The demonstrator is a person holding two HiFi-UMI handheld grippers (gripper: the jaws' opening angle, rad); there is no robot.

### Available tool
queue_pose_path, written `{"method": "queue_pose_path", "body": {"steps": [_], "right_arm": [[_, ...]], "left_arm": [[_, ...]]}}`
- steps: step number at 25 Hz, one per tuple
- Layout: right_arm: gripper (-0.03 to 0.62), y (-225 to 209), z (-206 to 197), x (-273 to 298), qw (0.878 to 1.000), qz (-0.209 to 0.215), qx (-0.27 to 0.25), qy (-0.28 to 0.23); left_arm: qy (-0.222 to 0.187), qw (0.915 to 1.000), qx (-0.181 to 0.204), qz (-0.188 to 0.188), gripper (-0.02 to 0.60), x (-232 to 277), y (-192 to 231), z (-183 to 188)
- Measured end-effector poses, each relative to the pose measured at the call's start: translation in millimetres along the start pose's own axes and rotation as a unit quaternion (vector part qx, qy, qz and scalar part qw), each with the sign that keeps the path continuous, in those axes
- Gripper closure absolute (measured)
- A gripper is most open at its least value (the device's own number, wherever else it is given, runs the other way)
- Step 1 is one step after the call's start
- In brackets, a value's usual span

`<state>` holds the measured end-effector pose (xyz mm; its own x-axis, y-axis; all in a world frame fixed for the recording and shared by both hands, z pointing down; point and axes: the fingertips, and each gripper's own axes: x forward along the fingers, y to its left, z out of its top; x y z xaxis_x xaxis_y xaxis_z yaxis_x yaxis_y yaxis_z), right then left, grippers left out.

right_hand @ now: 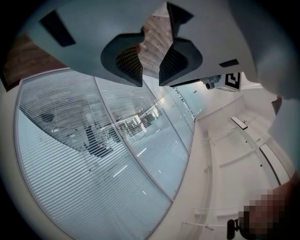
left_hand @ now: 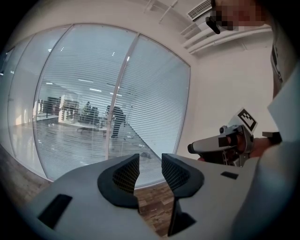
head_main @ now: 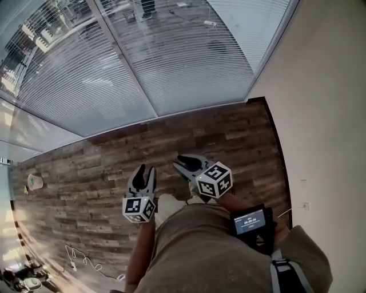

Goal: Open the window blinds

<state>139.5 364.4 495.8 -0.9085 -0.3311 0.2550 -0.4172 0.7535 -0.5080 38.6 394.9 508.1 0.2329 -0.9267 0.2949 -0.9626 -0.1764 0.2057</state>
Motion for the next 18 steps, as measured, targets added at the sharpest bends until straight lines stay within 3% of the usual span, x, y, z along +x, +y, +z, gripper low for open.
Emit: {"method": "queue_pose_path", "body": {"steps": [9, 18], "right_arm": [[0.487, 34, -12, 15, 1.0, -0.017, -0.005, -0.011], [0.487, 117, -37, 45, 0.999, -0.031, -0.021, -0.02]], "left_arm": [[0.001, 0.9998, 0.003, -0.02, 0.423, -33, 20, -7], [-0.026, 0.9992, 0.012, -0.027, 0.425, -118, 66, 3]]}}
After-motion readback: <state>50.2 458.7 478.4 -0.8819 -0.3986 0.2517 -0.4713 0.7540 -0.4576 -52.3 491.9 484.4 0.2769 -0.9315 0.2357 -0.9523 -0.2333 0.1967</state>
